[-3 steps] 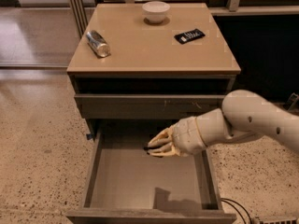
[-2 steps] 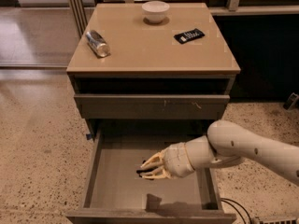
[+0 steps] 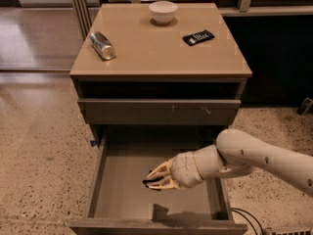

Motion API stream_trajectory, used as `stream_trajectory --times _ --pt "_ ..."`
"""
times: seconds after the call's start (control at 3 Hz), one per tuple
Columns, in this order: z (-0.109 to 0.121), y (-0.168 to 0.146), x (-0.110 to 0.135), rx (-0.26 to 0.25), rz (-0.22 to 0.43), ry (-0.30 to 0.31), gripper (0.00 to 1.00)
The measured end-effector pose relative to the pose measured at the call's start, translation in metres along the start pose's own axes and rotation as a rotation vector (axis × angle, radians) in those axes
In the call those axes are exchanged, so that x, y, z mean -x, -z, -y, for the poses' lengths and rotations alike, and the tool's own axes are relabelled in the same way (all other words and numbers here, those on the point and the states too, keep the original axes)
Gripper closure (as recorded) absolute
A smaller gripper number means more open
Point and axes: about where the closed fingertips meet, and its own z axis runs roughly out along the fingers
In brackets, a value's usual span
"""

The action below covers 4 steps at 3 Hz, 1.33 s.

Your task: Place rxbar chocolate into middle drawer

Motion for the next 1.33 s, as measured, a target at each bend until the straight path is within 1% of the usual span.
stream_trajectory --times 0.33,0.67,1.0,1.33 --pt "0.003 -0.003 -0.013 -0.055 -0.050 0.008 1.00" --pt "0.012 -0.013 -0.046 -0.166 -0.116 -0.001 1.00" --pt "0.041 -0.011 -0.086 -0.293 -0.193 -0.014 1.00" --pt "0.041 -0.012 -0.086 -0.293 -0.193 -0.014 1.00"
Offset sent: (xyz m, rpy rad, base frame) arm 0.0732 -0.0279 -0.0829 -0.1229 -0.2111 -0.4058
